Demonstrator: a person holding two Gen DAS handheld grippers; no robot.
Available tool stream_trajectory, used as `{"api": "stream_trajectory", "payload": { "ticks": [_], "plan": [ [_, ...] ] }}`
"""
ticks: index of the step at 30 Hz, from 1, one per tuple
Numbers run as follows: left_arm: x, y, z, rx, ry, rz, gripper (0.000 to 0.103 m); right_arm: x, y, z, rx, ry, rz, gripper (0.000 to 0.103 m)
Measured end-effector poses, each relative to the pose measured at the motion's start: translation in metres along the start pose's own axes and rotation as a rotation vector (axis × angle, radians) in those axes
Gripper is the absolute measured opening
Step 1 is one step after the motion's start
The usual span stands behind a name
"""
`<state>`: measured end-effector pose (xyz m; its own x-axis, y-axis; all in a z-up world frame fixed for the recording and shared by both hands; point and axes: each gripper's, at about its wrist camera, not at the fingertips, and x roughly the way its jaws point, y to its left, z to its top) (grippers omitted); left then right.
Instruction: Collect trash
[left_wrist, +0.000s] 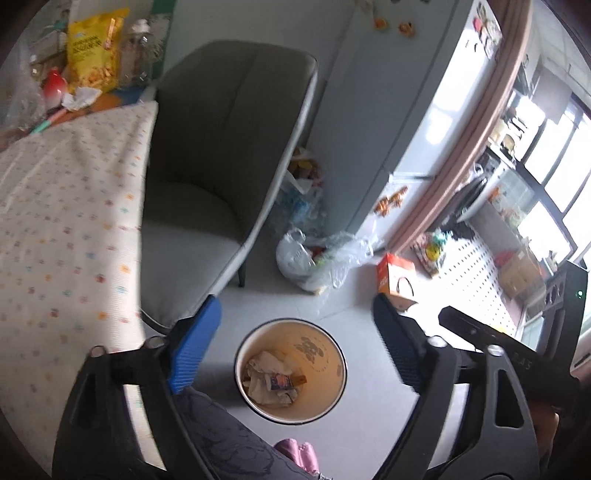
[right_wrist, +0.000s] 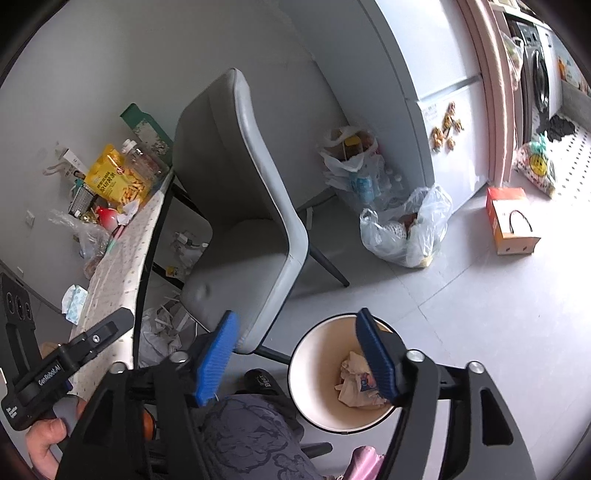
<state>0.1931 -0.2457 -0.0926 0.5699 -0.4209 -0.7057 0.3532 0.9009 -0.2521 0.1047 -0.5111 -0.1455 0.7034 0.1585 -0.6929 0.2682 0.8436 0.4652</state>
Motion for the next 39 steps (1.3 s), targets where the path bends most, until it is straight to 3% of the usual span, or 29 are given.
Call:
{"api": "stream_trajectory", "payload": {
  "ticks": [2, 5, 18, 39],
  "plan": [
    [-0.011, 0.004, 0.001, -0.006, -0.03, 0.018, 0.096, -0.008, 0.007, 0.002, -0.011, -0.02, -0.004, 0.087],
    [-0.031, 0.012, 0.003, -0.031, -0.065, 0.042, 0.097, -0.022, 0.021, 0.006, -0.03, -0.055, -0.002, 0.096],
    [-0.125, 0.054, -0.002, -0.073, -0.203, 0.111, 0.097, -0.072, 0.096, 0.003, -0.162, -0.119, 0.026, 0.096],
    [-0.249, 0.081, -0.041, -0.065, -0.356, 0.224, 0.097, -0.145, 0.201, -0.04, -0.344, -0.201, 0.103, 0.096]
  ]
}}
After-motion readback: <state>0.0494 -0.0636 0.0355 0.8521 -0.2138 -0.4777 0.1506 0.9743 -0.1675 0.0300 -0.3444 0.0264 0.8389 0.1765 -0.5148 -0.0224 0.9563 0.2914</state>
